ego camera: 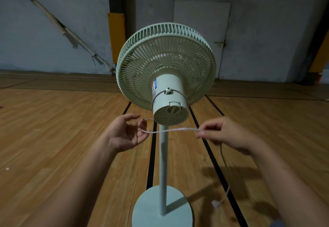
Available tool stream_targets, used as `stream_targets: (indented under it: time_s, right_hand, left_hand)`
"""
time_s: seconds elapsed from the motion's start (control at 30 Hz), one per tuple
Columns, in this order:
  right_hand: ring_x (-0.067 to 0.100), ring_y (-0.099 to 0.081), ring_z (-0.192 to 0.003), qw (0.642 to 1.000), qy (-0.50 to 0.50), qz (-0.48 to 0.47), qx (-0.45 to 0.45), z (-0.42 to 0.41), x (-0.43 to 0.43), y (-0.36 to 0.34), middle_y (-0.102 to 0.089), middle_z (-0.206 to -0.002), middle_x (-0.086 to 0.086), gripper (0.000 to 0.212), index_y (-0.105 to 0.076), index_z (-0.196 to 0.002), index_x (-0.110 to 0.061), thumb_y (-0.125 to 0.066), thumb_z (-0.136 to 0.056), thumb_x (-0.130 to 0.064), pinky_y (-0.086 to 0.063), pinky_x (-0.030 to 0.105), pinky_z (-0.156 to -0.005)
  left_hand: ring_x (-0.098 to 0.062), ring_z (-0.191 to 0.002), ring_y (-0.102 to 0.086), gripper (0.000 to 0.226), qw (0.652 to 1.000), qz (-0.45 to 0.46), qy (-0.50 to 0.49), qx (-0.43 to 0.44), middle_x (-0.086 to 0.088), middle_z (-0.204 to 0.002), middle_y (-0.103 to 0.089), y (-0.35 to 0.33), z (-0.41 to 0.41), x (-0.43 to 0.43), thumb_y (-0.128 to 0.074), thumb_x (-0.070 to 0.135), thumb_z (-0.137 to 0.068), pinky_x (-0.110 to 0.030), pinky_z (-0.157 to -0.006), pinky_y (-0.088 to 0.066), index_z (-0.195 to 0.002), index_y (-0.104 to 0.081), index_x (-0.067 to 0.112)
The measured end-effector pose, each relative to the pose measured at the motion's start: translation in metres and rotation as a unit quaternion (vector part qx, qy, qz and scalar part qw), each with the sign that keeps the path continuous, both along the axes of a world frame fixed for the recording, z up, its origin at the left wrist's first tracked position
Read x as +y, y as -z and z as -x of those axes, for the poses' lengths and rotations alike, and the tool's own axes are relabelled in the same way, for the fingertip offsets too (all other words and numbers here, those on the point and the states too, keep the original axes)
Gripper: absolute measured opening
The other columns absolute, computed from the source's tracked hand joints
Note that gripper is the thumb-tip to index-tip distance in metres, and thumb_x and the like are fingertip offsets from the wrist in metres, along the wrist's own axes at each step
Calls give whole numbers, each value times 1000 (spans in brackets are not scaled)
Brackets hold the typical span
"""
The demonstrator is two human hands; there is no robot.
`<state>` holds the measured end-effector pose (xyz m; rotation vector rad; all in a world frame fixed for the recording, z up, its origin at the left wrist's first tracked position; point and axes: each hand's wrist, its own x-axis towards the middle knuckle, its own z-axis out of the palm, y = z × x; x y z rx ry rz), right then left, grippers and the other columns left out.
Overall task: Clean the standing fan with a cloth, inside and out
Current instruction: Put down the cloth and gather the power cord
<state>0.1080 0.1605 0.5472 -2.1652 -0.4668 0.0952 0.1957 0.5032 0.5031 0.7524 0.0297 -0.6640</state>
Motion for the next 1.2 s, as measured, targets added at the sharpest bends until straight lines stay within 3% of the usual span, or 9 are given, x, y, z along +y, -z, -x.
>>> stream_targets:
  time_s: [0.2,0.37,0.5,0.7,0.8,0.9,1.03,1.1,1.2]
  right_hand:
    - [6,-58,-67,934,125,-104,-317,-6,44,-67,-72,-79,3,6,-79,-90,-24,-77,-96,-24,-49,16,-61]
    - [4,-56,-67,902,206,-136,-355,-49,62,-91,-68,-75,-3,15,-76,-86,-18,-75,-98,-26,-48,19,-64]
    - [16,-55,-64,931,240,-82,-262,-72,46,-54,-68,-76,9,25,-75,-89,-15,-64,-105,-31,-46,31,-62]
    - [14,-67,-61,970,239,-32,-23,-72,35,68,-71,-71,1,37,-67,-90,-16,-45,-112,-36,-56,27,-57]
    - [13,-72,-74,969,221,24,106,-59,44,114,-74,-81,-1,28,-66,-105,-17,-43,-113,-31,-61,35,-69]
    - [13,-67,-94,963,153,133,176,-43,64,143,-69,-104,-2,25,-62,-118,-22,-40,-114,-33,-52,30,-79]
    - [6,-57,-60,954,147,111,235,-26,87,146,-61,-77,-3,32,-57,-97,-18,-37,-114,-36,-43,19,-56]
    - [8,-54,-60,955,121,140,231,-23,86,148,-58,-79,-1,29,-54,-99,-17,-37,-115,-33,-45,15,-50]
    - [13,-52,-67,956,101,139,238,-23,72,147,-56,-87,1,17,-54,-108,-20,-39,-115,-24,-48,19,-59]
  left_hand:
    - [-26,-94,-82,42,981,184,-56,19,-22,-126,-76,-21,8,-12,-55,8,-101,-40,-81,-69,-138,-63,-11]
    - [-25,-93,-79,49,977,179,-100,-52,-24,-137,-72,-23,11,-23,-50,6,-94,-30,-70,-67,-139,-64,-7]
    - [-22,-91,-80,50,981,135,-104,-92,-20,-135,-74,-14,9,-27,-53,8,-92,-29,-70,-66,-139,-65,-4]
    - [-11,-70,-66,24,971,-114,-93,-187,0,-86,-72,4,13,-46,-66,19,-91,-25,-64,-55,-112,-74,10]
    - [-11,-79,-65,17,926,-252,-109,-260,0,-92,-74,12,15,-61,-56,15,-109,-28,-76,-53,-113,-72,12]
    - [-20,-107,-70,19,878,-353,-76,-314,-7,-117,-77,20,20,-77,-59,8,-107,-41,-100,-54,-122,-71,9]
    - [-23,-127,-68,32,850,-379,47,-364,-3,-131,-76,31,30,-97,-66,11,-105,-42,-113,-48,-137,-68,18]
    - [-28,-116,-72,30,846,-381,84,-363,-12,-123,-77,39,32,-100,-66,12,-106,-42,-109,-48,-136,-68,12]
    - [-22,-92,-69,20,864,-375,54,-331,-14,-104,-71,46,30,-97,-64,11,-107,-44,-101,-54,-123,-70,-1]
